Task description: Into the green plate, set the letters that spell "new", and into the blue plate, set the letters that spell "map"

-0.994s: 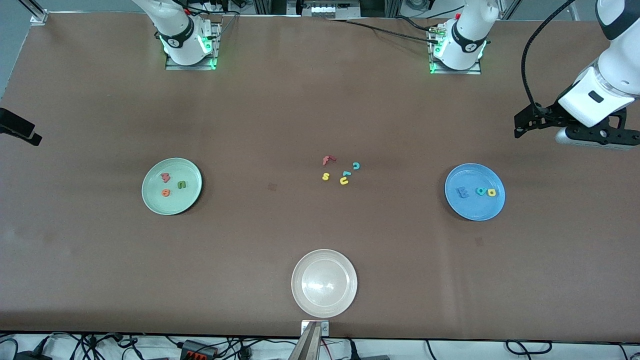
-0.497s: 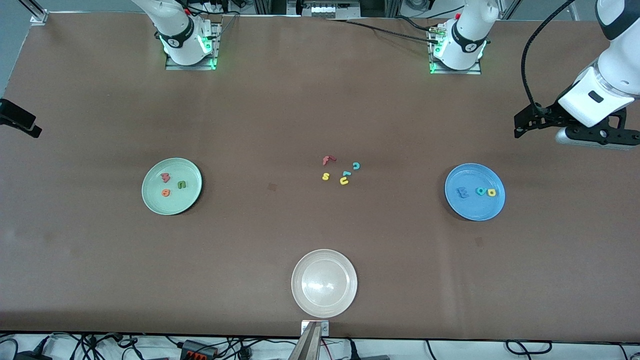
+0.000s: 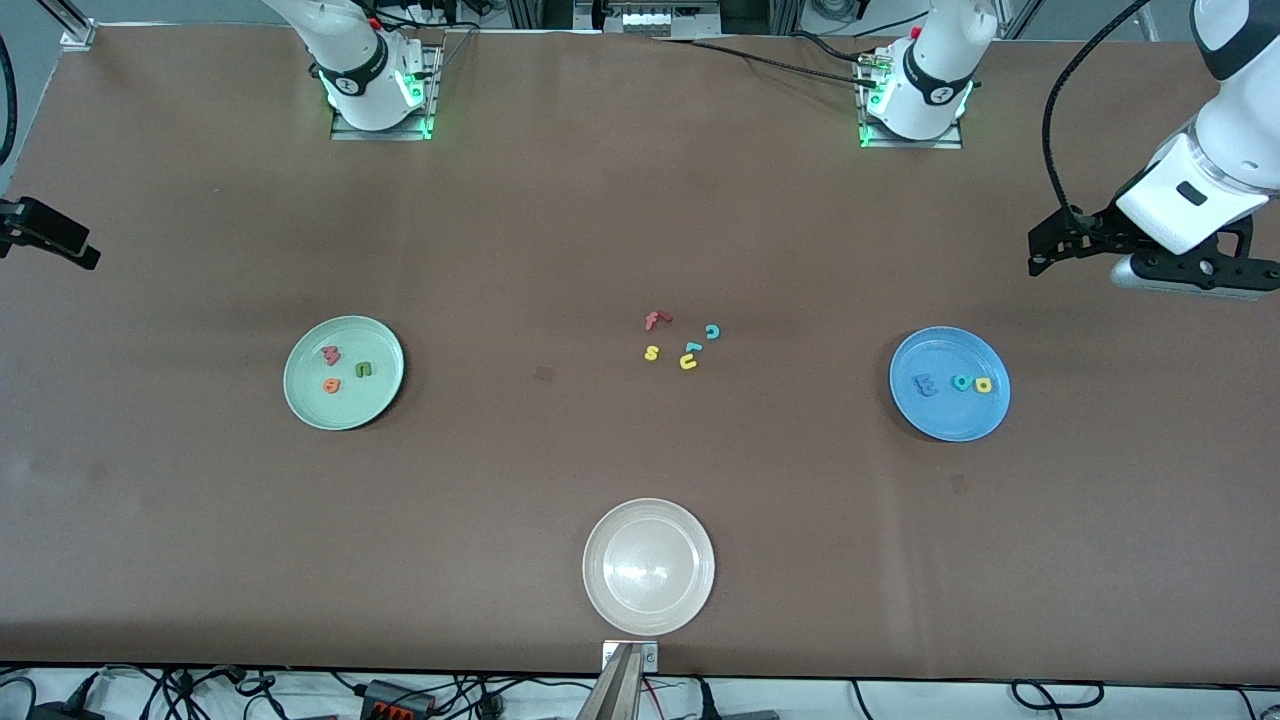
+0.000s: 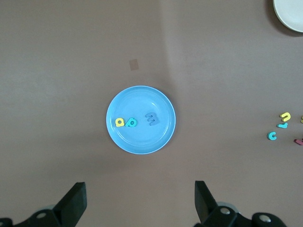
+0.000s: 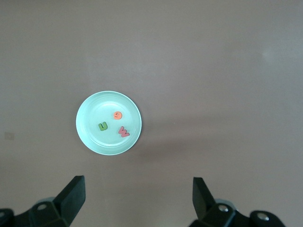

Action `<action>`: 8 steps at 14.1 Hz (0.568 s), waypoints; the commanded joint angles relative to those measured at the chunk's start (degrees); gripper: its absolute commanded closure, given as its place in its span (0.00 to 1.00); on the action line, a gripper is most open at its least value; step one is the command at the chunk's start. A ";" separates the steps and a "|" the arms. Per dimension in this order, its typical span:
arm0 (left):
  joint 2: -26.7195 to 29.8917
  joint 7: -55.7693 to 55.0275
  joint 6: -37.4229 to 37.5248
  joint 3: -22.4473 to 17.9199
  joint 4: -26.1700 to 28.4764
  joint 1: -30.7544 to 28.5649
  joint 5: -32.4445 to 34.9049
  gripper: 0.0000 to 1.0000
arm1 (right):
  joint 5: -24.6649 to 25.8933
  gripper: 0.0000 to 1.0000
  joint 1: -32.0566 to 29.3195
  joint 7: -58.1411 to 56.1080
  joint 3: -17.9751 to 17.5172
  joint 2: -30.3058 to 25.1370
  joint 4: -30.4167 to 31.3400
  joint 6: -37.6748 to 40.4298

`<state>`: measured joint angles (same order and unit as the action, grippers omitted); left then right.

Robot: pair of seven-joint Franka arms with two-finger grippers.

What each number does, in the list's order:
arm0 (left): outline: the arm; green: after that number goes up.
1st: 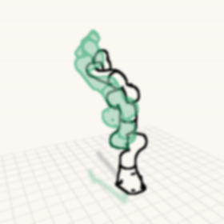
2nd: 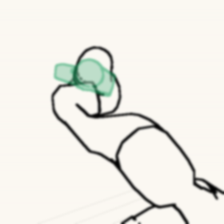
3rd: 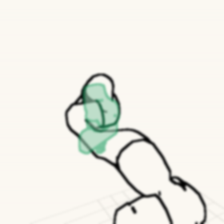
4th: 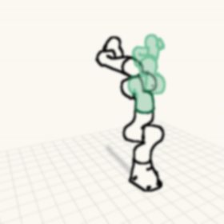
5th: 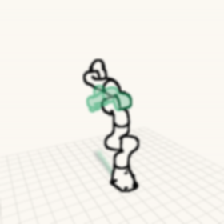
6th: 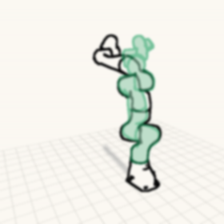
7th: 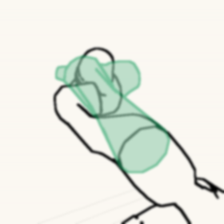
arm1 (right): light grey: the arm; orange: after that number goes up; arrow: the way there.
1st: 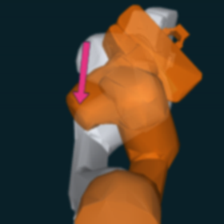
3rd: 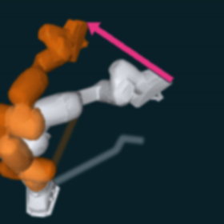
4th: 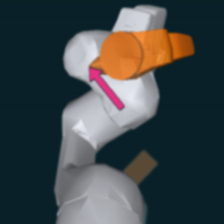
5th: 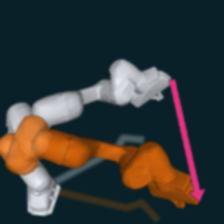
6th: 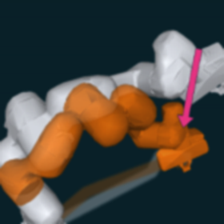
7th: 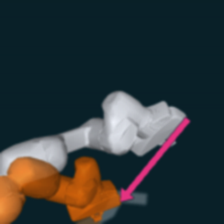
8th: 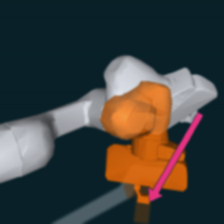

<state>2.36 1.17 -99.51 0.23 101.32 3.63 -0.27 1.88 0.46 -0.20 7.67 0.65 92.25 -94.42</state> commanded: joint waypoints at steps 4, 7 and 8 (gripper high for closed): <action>-0.78 -0.56 1.34 0.12 -1.74 0.15 -0.17 0.00 | 1.98 0.00 1.03 -0.59 0.33 -5.83 7.51 -4.99; -0.78 -0.56 1.34 0.12 -1.74 0.15 -0.17 0.00 | 1.90 0.00 1.03 -0.41 0.33 -6.36 7.68 -3.59; -0.78 -0.56 1.42 0.12 -1.74 0.15 -0.17 0.00 | 1.63 0.00 1.03 -0.41 0.15 -6.45 7.68 -2.45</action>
<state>2.36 1.17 -99.51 0.23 101.32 3.63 -0.27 2.92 0.91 -0.25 7.67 -3.98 98.11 -97.80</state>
